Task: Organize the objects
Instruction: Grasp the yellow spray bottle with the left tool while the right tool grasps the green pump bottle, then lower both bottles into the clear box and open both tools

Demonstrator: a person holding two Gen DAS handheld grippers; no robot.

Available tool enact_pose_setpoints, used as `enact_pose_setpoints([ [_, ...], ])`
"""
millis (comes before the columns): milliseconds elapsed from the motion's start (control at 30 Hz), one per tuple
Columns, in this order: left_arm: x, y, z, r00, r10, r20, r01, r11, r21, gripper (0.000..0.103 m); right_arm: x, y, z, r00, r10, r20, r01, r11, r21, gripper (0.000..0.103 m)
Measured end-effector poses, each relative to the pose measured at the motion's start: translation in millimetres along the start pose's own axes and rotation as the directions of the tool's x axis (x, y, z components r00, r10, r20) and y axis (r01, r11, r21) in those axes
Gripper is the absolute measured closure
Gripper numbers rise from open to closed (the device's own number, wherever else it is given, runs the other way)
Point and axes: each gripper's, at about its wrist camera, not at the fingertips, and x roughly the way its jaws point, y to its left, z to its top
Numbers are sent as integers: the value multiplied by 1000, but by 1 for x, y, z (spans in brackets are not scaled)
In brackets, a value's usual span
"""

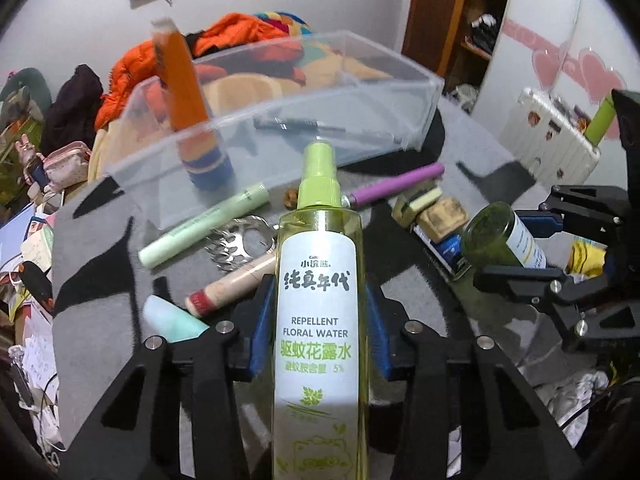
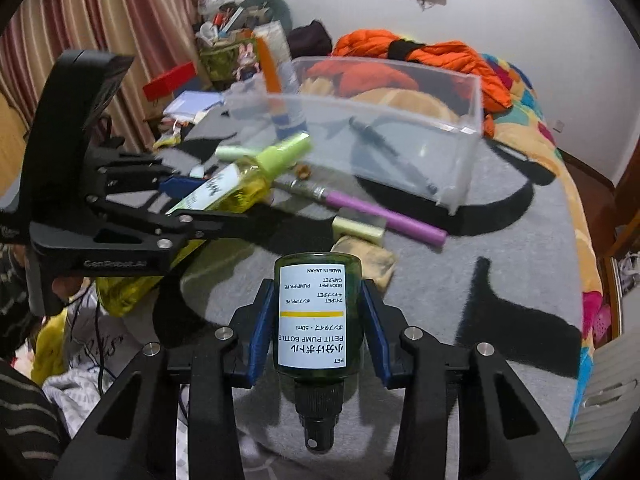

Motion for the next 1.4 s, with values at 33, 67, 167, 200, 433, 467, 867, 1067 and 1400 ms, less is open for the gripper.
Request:
enact_pose_setpoints([
  [33, -4, 0, 1, 1000, 6, 14, -6, 1000, -4, 61, -3, -2, 2, 1000, -4, 12, 4, 1000, 11, 65],
  [67, -9, 1, 1, 999, 13, 31, -13, 1000, -10, 61, -5, -3, 4, 1000, -5, 19, 5, 1000, 16, 65],
  [167, -26, 2, 3, 996, 12, 85, -9, 999, -35, 61, -11, -6, 13, 999, -15, 49, 13, 999, 35, 65],
  [200, -34, 4, 4, 994, 14, 109, -10, 999, -43, 61, -12, -7, 16, 998, -19, 60, 16, 999, 42, 65],
  [433, -82, 16, 15, 966, 45, 256, -18, 994, -107, 62, -26, -13, 37, 990, -30, 141, 20, 997, 76, 65],
  [467, -84, 17, 17, 962, 45, 269, -16, 994, -111, 62, -29, -15, 41, 987, -31, 156, 18, 996, 86, 65],
  [867, -110, 22, 58, 911, 48, 409, 10, 990, -139, 62, -47, -30, 76, 963, -74, 260, 43, 991, 123, 65],
  [1067, -112, 21, 85, 898, 25, 439, 31, 992, -121, 63, -42, -38, 94, 957, -88, 277, 53, 990, 131, 65],
  [1400, -104, 12, 133, 874, 37, 484, 13, 995, -101, 63, -40, -51, 123, 943, -112, 312, 69, 987, 146, 65],
])
